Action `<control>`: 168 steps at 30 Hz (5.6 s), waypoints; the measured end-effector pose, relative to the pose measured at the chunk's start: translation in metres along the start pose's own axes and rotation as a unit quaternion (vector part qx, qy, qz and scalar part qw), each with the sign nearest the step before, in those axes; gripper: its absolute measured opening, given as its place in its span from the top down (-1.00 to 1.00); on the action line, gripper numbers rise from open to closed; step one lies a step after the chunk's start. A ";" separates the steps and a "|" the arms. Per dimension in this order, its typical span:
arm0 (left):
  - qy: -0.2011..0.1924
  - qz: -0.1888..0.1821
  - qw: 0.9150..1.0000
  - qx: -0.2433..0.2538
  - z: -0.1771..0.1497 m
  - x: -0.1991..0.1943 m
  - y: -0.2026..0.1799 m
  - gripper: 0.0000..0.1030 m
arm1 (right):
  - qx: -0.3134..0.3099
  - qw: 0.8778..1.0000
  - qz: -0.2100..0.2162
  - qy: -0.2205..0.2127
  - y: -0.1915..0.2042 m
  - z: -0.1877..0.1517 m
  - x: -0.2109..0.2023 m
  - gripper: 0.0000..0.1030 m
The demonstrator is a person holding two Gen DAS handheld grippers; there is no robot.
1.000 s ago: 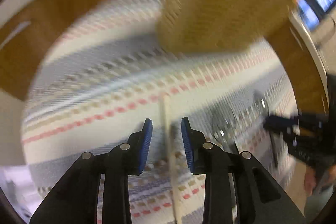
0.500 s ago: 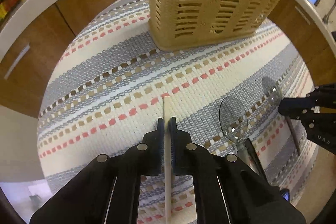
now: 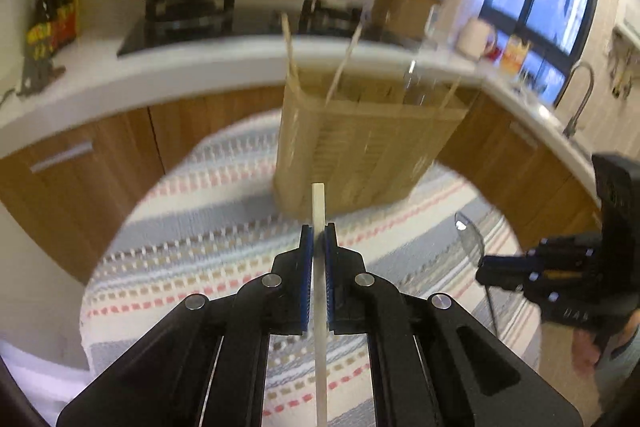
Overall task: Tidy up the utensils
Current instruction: 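Lift the spoon with the right tool while the left tool carries the chopstick over the basket, then open the right tool over the basket while the left tool releases the chopstick into it, then close the left tool on a clear spoon while the right tool grasps a black utensil, then carry the spoon with the left tool while the right tool lifts the black utensil over the basket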
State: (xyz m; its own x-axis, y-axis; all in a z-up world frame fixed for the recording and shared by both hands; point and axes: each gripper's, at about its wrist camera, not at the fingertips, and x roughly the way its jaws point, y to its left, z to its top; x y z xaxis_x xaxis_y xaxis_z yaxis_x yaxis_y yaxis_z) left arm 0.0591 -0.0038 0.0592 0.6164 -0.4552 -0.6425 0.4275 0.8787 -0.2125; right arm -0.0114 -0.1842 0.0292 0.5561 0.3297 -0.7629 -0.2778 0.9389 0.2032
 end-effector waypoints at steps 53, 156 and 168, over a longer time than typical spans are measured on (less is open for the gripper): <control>-0.331 0.044 0.941 0.053 0.081 0.031 -0.022 0.64 | -0.080 0.925 -0.135 -0.345 -0.001 0.079 0.013 0.71; 0.027 -0.029 0.999 -0.021 -0.025 0.056 -0.025 0.42 | 0.008 0.999 -0.015 0.034 -0.030 -0.003 0.012 0.89; -0.217 0.027 0.976 0.022 0.052 -0.050 -0.056 0.42 | -0.034 0.963 0.003 -0.266 0.001 0.048 -0.098 0.89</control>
State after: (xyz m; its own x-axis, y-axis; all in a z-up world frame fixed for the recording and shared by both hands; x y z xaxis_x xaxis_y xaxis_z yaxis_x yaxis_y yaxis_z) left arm 0.0387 -0.0374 0.1420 0.8560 -0.4356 -0.2782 0.4096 0.9000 -0.1489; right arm -0.0286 -0.2106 0.1332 0.8722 0.3565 -0.3349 -0.3234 0.9340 0.1517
